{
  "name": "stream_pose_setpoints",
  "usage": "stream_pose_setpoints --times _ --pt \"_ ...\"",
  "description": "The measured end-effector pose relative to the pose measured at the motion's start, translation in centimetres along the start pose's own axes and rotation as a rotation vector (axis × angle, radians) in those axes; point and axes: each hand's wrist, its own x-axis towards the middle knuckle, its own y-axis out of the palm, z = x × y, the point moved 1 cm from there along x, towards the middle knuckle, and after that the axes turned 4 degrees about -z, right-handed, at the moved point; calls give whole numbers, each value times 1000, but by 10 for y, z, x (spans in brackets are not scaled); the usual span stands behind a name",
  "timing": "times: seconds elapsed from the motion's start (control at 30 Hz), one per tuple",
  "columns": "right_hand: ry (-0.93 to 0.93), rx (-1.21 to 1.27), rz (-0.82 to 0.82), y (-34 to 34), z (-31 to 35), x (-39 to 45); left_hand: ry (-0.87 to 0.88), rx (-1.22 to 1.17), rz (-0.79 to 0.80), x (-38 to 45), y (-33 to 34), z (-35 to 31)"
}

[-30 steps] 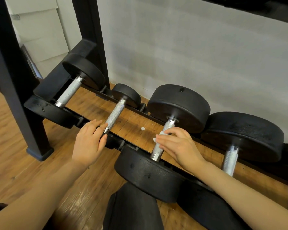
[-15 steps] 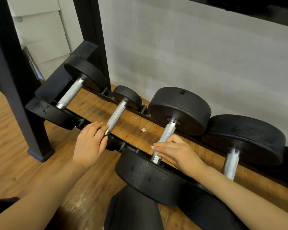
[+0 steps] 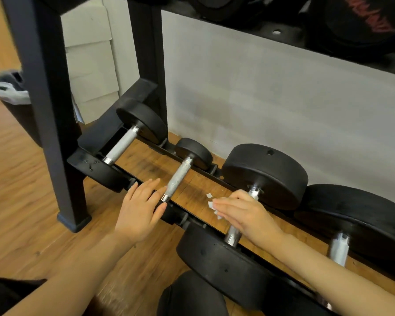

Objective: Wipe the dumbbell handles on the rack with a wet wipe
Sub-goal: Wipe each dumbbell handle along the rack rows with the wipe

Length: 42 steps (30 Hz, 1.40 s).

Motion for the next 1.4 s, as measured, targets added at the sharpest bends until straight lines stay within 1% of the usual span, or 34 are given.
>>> stream_pose_setpoints --times 0.03,0.07,0.1,0.13,0.17,0.27,0.37,0.47,0.57,0.63,0.77,0.9,1.07,1.27,1.4 --pt "2 20 27 2 3 13 -3 14 6 2 -3 4" --pt "-37 -51 39 7 4 27 -2 29 12 5 -8 8" --pt "-78 -131 27 13 4 43 4 46 16 9 -12 14" --pt "-130 -170 1 21 2 57 11 62 22 15 -17 21" --pt "-145 -189 -11 31 0 68 15 77 23 20 -22 28" --pt "-120 -311 22 60 -8 101 3 120 9 35 -38 55" --pt "-43 -349 24 86 -14 122 -12 194 -7 43 -51 84" --pt "11 -421 -3 105 -19 131 -39 277 2 41 -60 113" --pt "5 -490 -22 112 -22 127 -119 315 9 35 -64 136" --pt "-20 -522 -29 112 -24 124 -149 305 15 34 -63 143" --pt "-40 -571 -62 110 -23 118 -146 230 0 42 -62 147" --pt "-38 -605 -78 106 -30 117 -184 153 -21 51 -60 147" --pt "2 -579 -189 107 -37 118 -198 146 -86 52 -54 146" --pt "-27 -500 -184 114 -43 118 -194 136 -158 53 -52 145" --pt "-47 -493 -228 116 -43 124 -171 131 -183 54 -50 146"
